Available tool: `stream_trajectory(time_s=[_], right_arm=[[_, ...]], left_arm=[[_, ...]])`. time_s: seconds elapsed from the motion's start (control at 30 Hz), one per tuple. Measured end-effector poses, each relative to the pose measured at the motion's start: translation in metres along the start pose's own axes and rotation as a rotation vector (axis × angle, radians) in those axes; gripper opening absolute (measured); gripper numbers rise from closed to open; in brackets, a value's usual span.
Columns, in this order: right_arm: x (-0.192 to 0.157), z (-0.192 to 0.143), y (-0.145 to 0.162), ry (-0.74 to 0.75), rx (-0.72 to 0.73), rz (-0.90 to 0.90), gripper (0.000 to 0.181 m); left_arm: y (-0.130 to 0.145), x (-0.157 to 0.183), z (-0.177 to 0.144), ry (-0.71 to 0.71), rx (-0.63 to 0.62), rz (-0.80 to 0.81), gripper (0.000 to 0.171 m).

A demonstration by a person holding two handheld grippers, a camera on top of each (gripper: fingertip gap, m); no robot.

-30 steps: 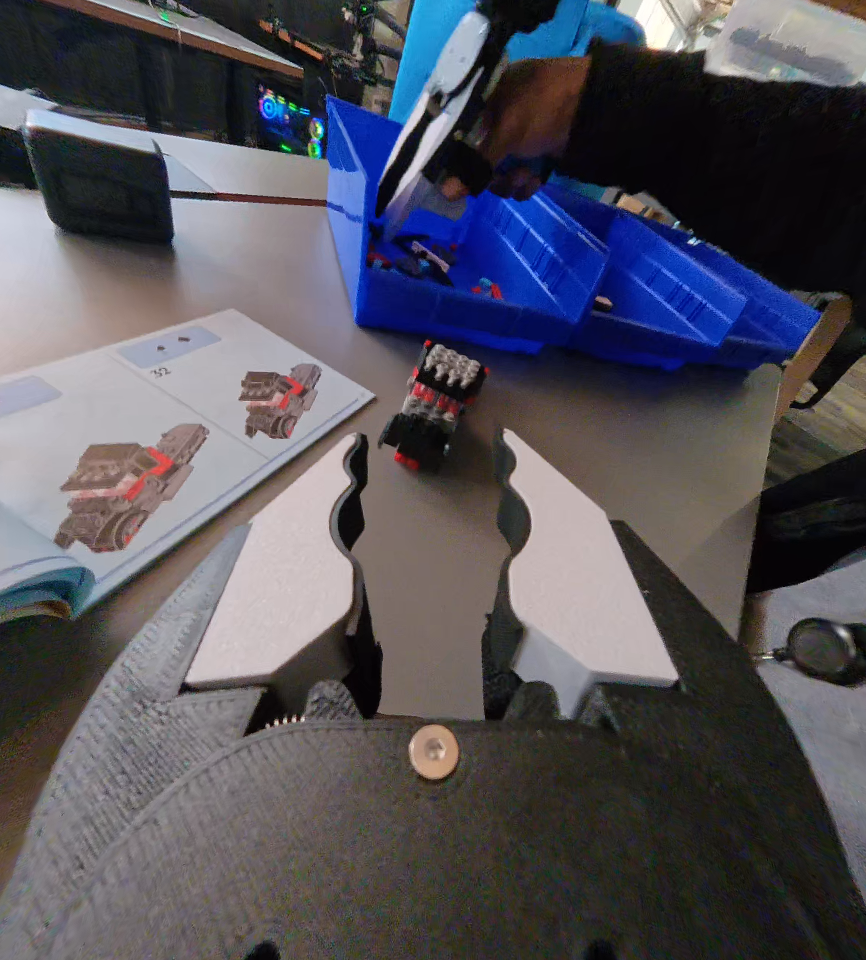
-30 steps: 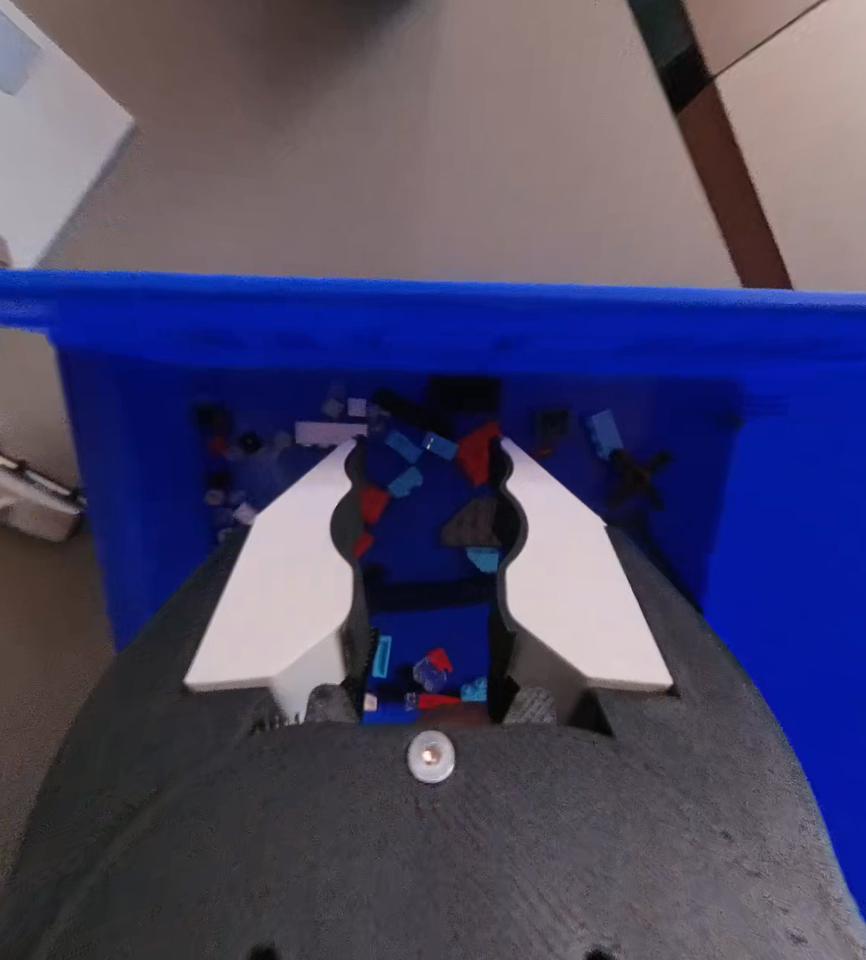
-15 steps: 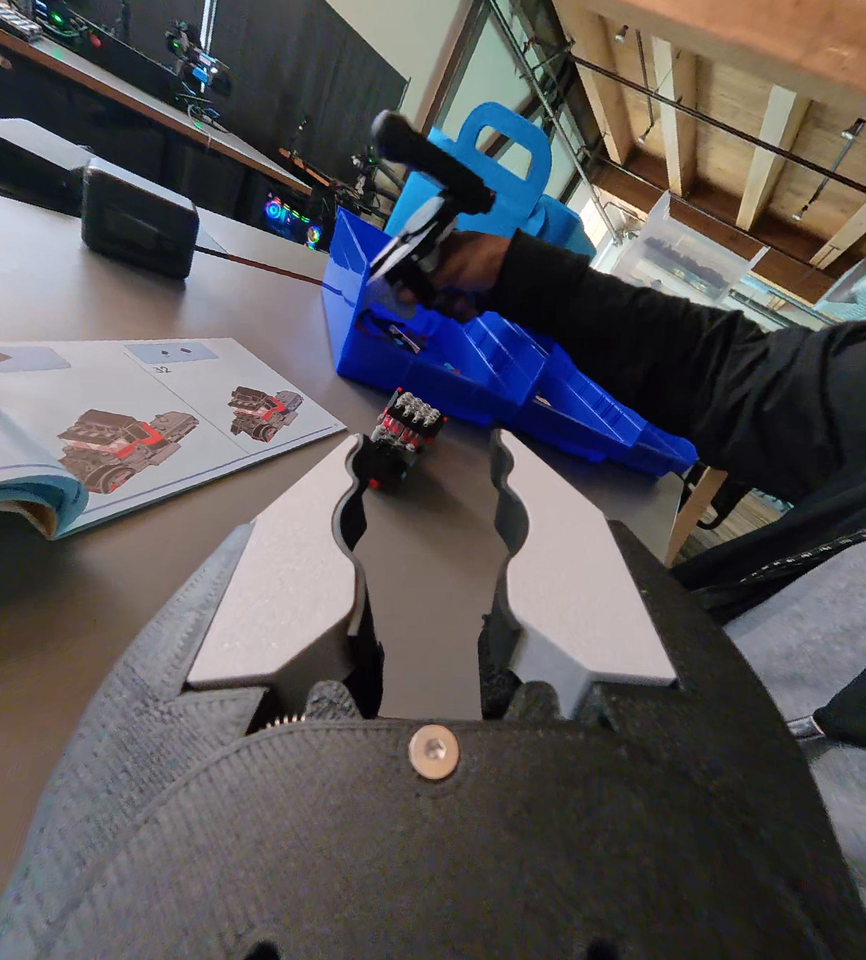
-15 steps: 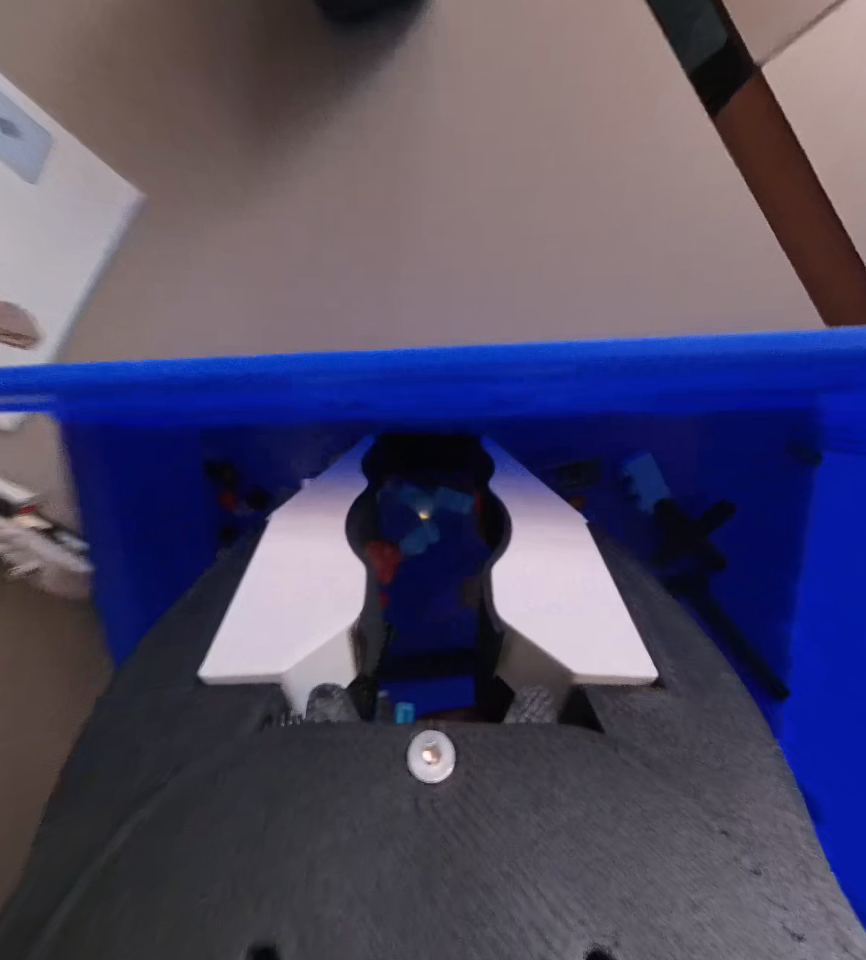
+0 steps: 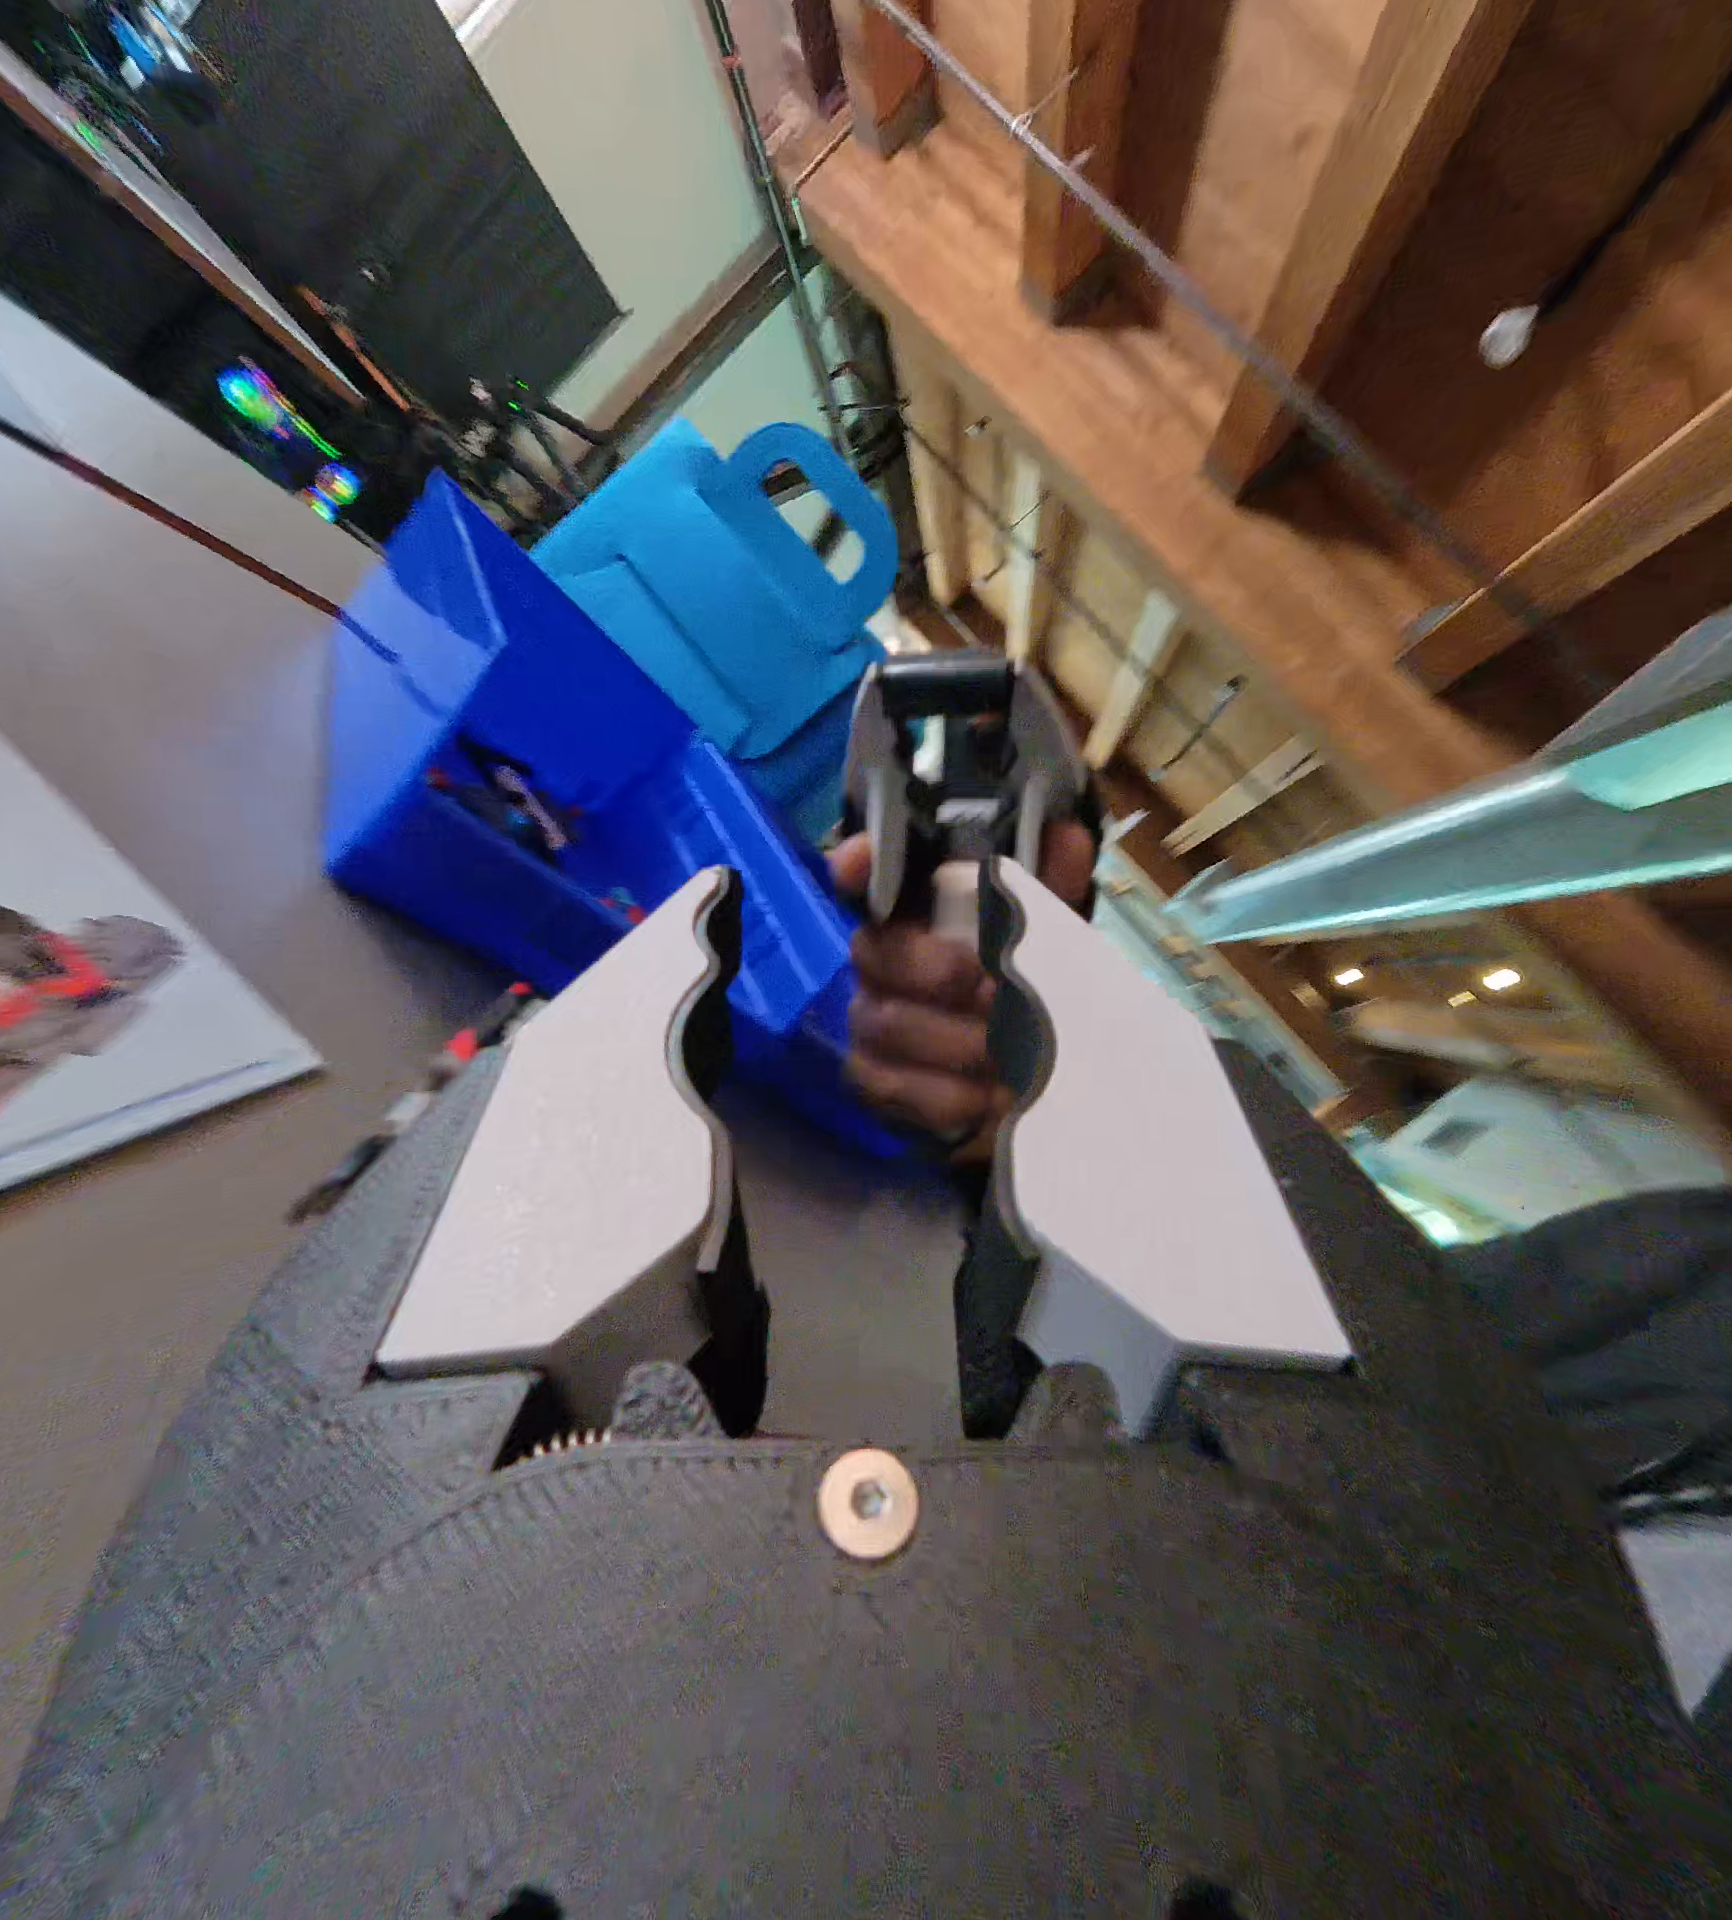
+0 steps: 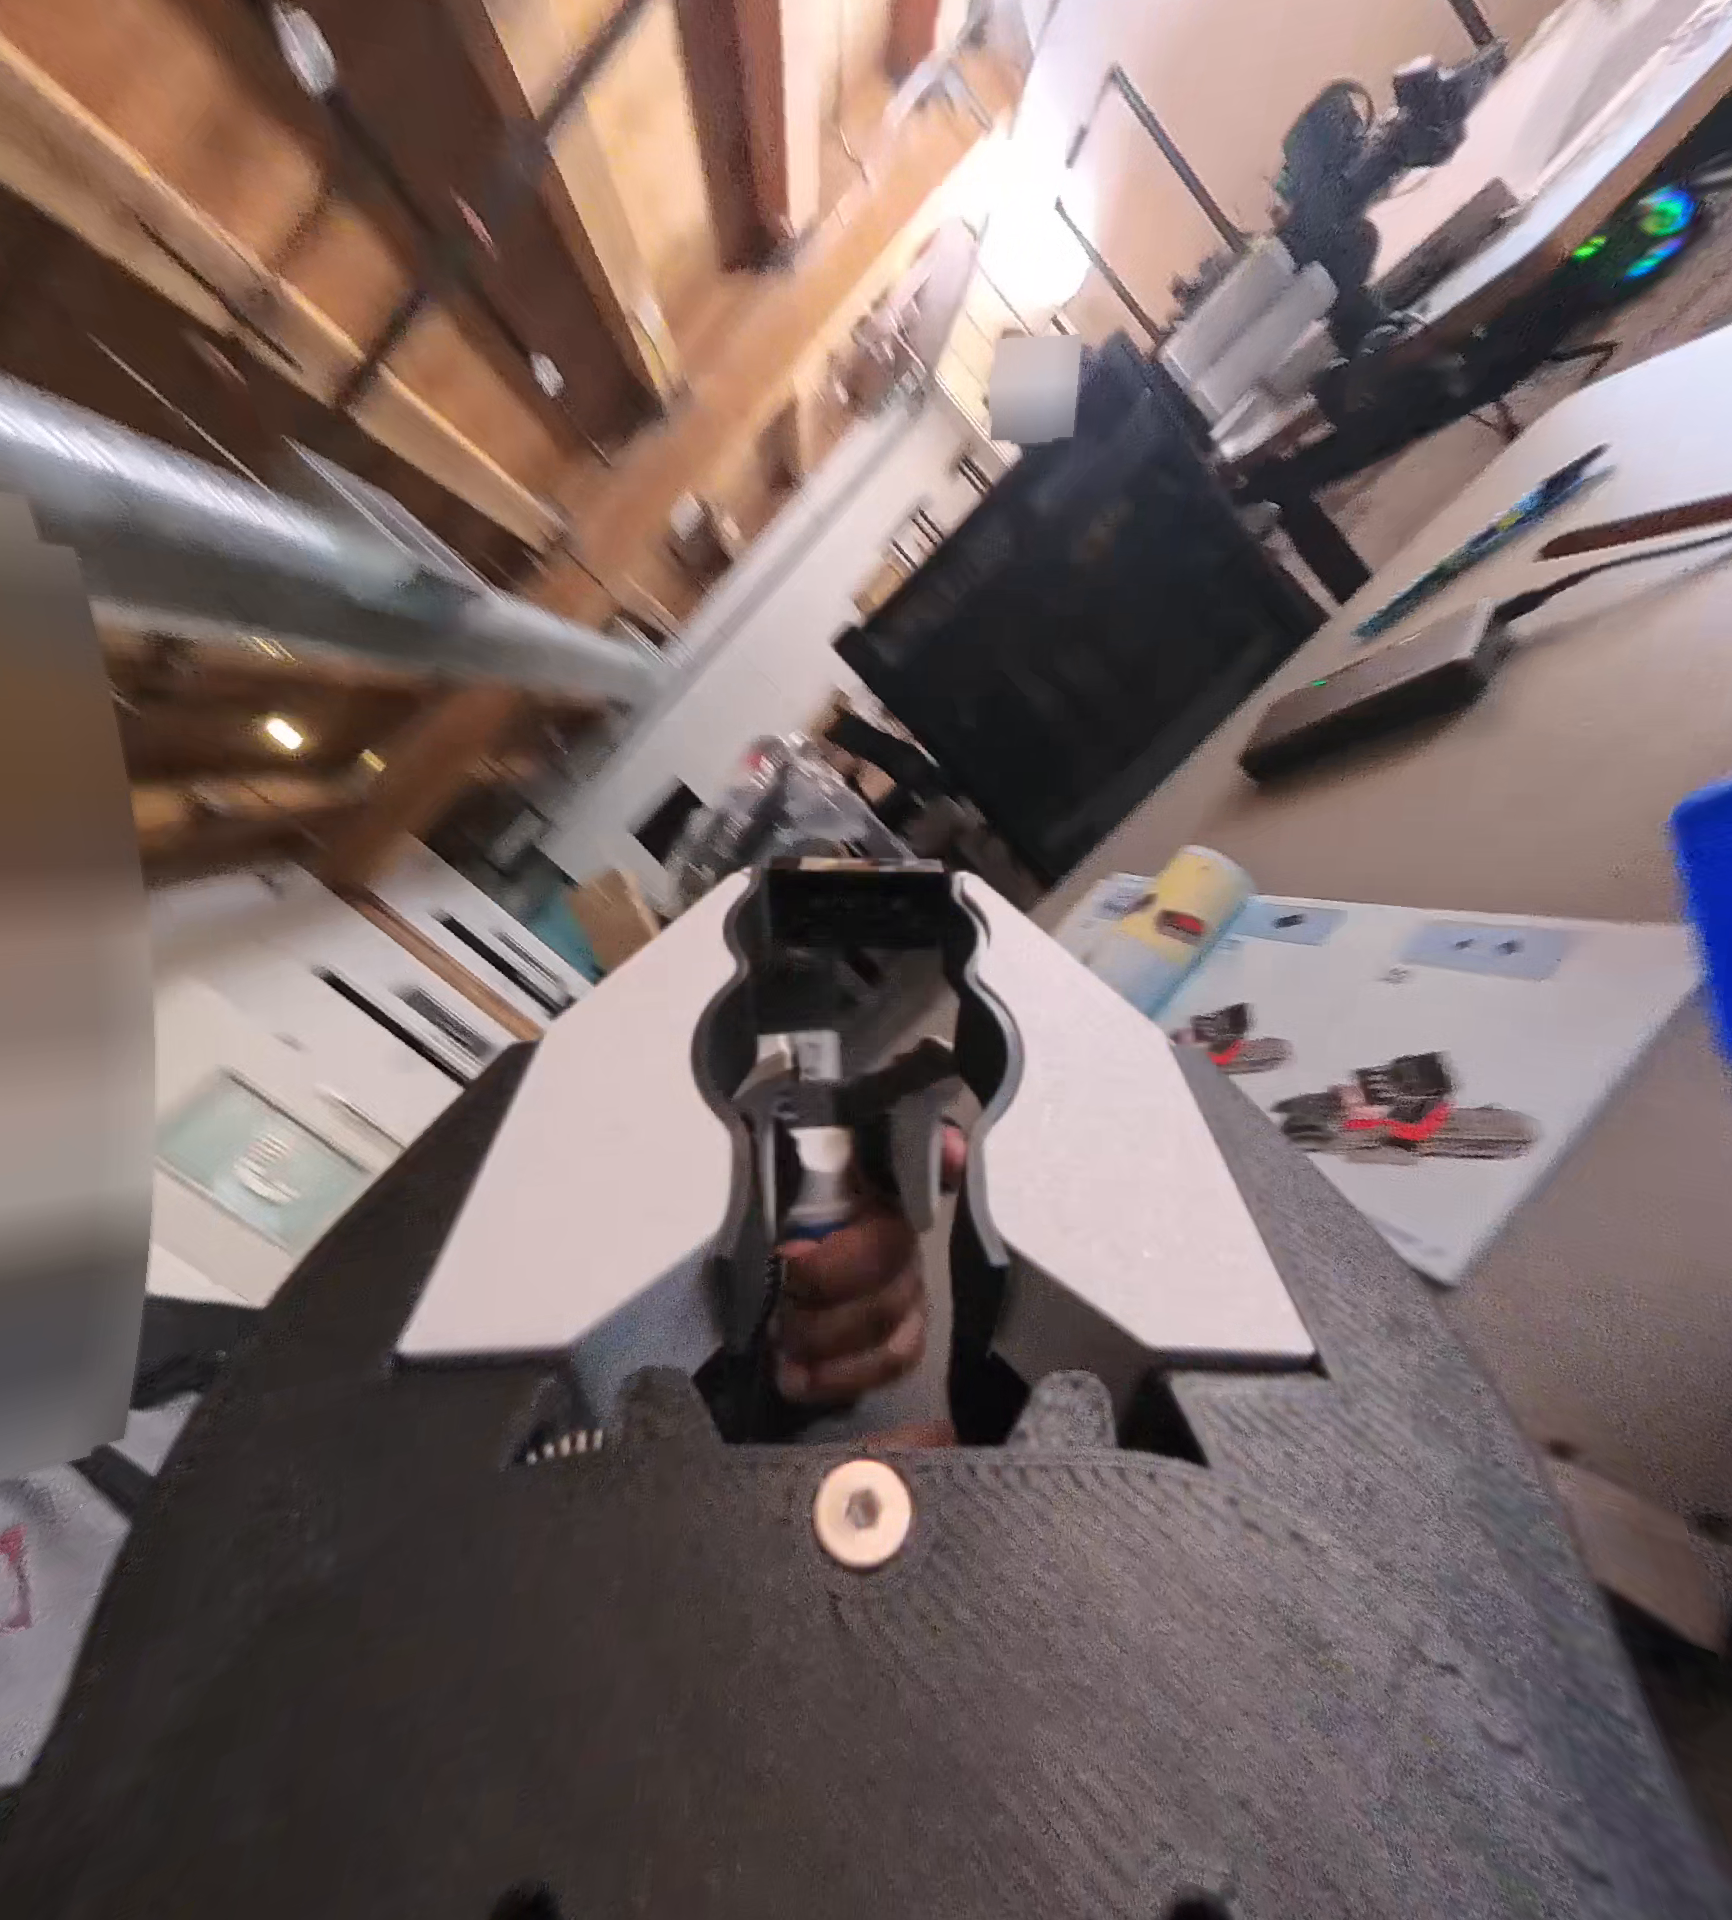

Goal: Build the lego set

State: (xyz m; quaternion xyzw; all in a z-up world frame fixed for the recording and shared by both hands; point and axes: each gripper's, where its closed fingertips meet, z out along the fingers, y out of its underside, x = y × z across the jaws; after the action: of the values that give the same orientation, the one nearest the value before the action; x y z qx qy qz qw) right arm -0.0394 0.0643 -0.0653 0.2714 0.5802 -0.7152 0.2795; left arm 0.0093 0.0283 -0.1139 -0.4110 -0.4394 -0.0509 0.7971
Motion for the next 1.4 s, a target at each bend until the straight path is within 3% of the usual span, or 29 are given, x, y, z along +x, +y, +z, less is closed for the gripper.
stream_trajectory(time_s=[0.13,0.3,0.47,0.67,0.93,1.4], right_arm=[[0.009,0.002,0.026,-0.064,0.109,0.124,0.033],[-0.001,0.012,0.046,-0.120,0.142,0.091,0.034],[-0.012,0.025,0.060,-0.162,0.124,0.043,0.034],[-0.016,0.033,0.076,-0.192,0.091,0.007,0.034],[-0.010,0.031,0.086,-0.202,0.074,-0.018,0.034],[0.000,0.019,0.086,-0.160,-0.027,-0.110,0.035]], left_arm=[[0.008,0.001,0.009,0.087,0.051,-0.260,0.044],[0.012,-0.003,0.002,0.184,0.118,-0.552,0.039],[0.017,0.013,0.004,0.294,0.115,-0.653,0.036],[0.009,0.029,0.001,0.396,0.156,-0.691,0.029],[0.010,0.025,-0.002,0.423,0.211,-0.717,0.011],[0.007,0.008,-0.007,0.294,0.169,-0.524,0.007]])
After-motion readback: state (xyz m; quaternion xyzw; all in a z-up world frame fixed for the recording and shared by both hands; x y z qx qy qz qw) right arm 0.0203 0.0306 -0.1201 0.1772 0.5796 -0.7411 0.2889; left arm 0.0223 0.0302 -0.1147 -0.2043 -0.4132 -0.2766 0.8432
